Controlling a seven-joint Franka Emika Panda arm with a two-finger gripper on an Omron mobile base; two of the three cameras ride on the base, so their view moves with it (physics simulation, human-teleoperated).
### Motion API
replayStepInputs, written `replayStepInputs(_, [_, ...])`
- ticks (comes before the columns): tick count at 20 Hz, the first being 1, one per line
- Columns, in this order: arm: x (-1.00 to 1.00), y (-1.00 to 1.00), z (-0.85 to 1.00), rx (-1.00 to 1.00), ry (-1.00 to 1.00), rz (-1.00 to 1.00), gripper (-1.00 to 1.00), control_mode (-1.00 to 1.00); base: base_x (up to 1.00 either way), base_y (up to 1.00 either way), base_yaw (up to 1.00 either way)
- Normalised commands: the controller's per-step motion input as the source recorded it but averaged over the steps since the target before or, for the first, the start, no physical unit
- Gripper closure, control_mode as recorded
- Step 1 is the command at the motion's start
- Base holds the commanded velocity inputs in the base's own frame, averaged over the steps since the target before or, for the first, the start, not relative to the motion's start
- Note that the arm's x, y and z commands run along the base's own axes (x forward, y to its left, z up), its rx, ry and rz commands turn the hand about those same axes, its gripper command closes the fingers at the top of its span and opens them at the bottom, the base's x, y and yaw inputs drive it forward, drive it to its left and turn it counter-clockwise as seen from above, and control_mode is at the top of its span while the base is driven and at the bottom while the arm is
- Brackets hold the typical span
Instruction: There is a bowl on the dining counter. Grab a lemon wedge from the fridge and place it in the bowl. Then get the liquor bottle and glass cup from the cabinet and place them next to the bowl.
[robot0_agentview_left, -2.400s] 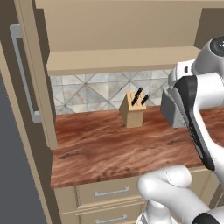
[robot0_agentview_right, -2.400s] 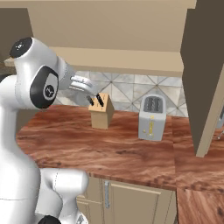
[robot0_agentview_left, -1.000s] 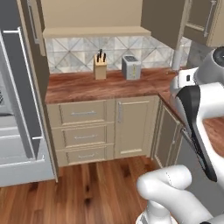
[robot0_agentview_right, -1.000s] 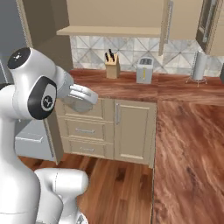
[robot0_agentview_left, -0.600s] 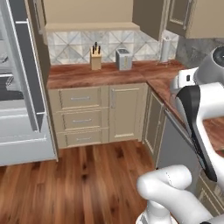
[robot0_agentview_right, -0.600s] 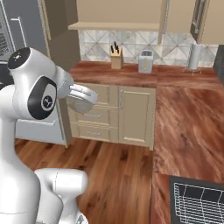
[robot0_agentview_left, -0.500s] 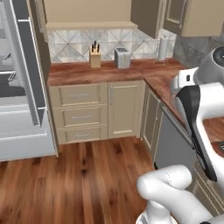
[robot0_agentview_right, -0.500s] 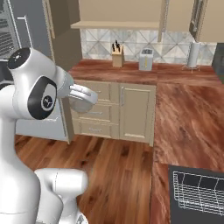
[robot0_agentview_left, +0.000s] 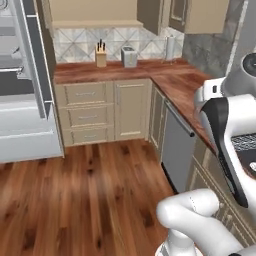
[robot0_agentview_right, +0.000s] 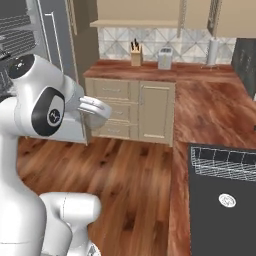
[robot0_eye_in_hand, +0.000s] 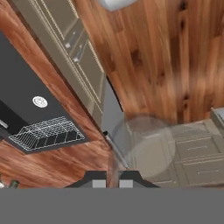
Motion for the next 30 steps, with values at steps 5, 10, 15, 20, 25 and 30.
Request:
replayStepInputs(5, [0.0, 0.0, 0.0, 0.0, 0.0, 0.0, 1.0, 1.0, -1.0, -0.04, -0.39])
replayStepInputs(10, [0.0, 0.0, 0.0, 0.0, 0.0, 0.0, 1.0, 1.0, -1.0, -0.08, -0.49])
replayStepInputs(15, [0.0, 0.0, 0.0, 0.0, 0.0, 0.0, 1.0, 1.0, -0.99, -0.19, -0.55])
replayStepInputs(20, [0.0, 0.0, 0.0, 0.0, 0.0, 0.0, 1.0, 1.0, -0.79, -0.37, -0.58])
replayStepInputs(25, [0.0, 0.0, 0.0, 0.0, 0.0, 0.0, 1.0, 1.0, -0.68, -0.38, -0.6])
replayStepInputs(30, [0.0, 0.0, 0.0, 0.0, 0.0, 0.0, 1.0, 1.0, -0.03, -0.79, -0.46])
